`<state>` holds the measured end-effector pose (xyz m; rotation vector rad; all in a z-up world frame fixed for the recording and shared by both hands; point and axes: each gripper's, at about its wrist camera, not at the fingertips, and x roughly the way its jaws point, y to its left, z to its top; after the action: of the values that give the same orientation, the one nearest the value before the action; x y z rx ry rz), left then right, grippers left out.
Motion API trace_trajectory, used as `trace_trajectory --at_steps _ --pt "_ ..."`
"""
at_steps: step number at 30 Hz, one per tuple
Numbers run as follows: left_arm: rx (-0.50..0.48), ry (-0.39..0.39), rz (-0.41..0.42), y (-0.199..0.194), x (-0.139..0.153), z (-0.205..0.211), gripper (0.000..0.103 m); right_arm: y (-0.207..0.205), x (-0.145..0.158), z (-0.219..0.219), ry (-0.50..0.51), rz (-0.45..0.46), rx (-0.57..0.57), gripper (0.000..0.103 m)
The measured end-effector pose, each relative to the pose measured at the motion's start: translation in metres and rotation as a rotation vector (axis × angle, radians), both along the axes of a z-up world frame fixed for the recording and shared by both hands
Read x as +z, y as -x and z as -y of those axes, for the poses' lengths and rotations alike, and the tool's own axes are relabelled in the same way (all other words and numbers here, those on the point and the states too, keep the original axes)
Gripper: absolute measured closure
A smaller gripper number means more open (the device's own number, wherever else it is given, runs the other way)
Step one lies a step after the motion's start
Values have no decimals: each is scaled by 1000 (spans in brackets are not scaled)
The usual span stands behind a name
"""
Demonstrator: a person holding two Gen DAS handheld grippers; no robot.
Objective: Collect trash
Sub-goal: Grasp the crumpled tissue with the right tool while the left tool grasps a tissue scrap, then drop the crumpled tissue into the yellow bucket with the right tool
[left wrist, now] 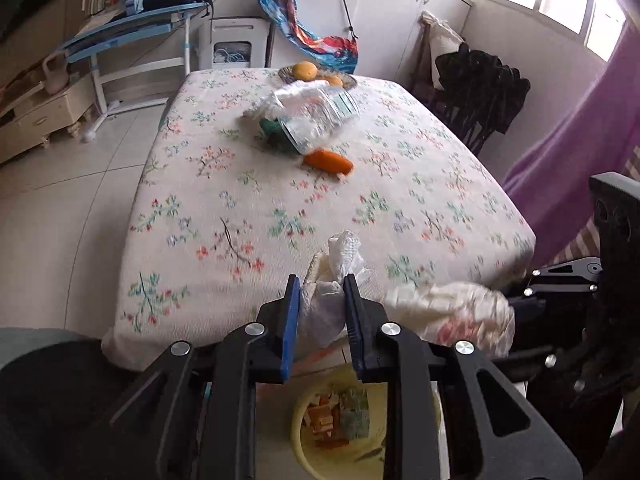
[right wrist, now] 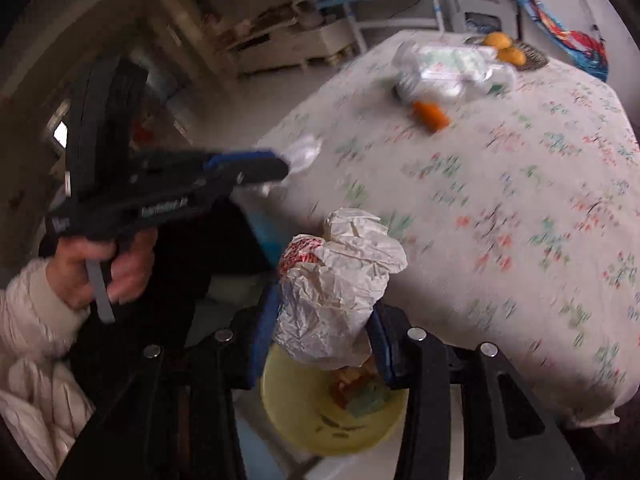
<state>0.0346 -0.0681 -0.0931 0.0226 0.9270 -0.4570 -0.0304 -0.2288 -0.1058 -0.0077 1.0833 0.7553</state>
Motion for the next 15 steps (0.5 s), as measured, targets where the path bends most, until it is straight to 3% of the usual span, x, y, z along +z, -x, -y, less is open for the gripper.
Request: trace_trajectory --at_steps 2,4,5,9,11,13,14,15 --pt "-41 -28 -34 19 -7 5 82 25 -16 -19 111 -42 99 53" --pt "-104 -77 -113 38 -19 16 82 42 -28 -33 203 -73 168 38" --pt "-142 -116 -154 47 -27 22 81 47 -27 -36 227 -55 179 37" --pt "-296 -227 -310 75 -50 39 74 36 1 -15 178 11 65 27" --pt "-320 -265 -282 82 -45 43 67 22 14 6 125 40 -24 24" --pt "-287 -234 -204 75 -26 38 60 8 25 26 59 65 -110 23" --pt "-241 -210 -140 68 -13 34 53 1 29 36 5 86 -158 22" --pt "-165 -188 -65 58 0 26 37 -6 33 46 -48 107 -211 20"
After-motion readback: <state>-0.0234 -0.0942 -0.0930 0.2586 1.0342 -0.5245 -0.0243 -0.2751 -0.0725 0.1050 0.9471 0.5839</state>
